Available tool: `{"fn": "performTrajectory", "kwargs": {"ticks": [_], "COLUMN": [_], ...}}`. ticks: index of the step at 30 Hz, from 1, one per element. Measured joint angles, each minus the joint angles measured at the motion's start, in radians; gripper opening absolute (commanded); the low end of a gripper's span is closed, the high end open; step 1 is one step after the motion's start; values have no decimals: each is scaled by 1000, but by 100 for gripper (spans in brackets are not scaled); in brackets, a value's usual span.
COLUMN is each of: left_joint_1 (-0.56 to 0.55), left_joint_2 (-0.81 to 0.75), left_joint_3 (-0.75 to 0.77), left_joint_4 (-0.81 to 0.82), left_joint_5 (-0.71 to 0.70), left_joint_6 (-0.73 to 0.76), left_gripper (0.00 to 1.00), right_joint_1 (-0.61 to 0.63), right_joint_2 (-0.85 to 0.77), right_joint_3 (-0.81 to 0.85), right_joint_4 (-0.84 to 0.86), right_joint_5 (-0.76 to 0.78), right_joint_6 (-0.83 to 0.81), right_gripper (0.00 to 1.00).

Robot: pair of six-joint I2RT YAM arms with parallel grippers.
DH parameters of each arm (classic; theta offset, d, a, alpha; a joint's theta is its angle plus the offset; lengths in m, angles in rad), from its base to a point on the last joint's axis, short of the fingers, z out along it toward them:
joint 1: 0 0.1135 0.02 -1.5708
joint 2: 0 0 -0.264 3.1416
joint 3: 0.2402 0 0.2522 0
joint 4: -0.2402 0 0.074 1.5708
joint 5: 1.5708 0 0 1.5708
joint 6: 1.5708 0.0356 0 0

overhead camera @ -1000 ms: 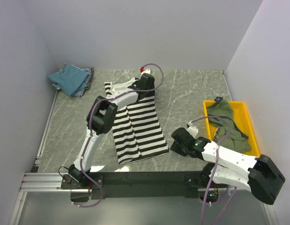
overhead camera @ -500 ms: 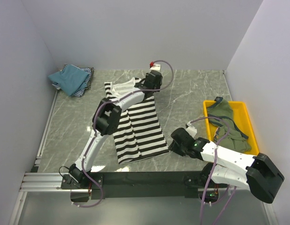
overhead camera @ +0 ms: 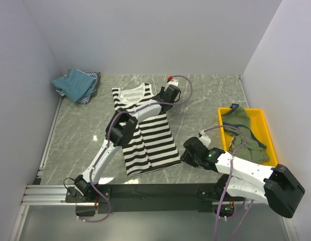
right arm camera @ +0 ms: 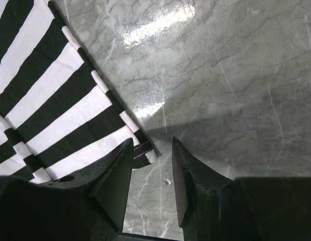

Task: Fold and stack the tank tops
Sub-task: Fold the tank top

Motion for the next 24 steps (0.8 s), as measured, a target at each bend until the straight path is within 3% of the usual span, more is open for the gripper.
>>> {"fn": "performTrajectory", "kwargs": {"ticks": [15,24], "left_joint_1": [-7,-11], "left_joint_2": [0,0], "left_joint_3": [-29,-32], "left_joint_4": [37,36], "left_joint_5": [-66,-67], "left_joint_6": [5,9], "left_gripper": [36,9], "right_joint_1": [0,8], "right_joint_2": [-13,-23], "right_joint_3": [-12,-15], "right_joint_4": [14,7], "right_joint_5": [-6,-6], "right_joint_6": [2,4], "right_gripper": [44,44]}}
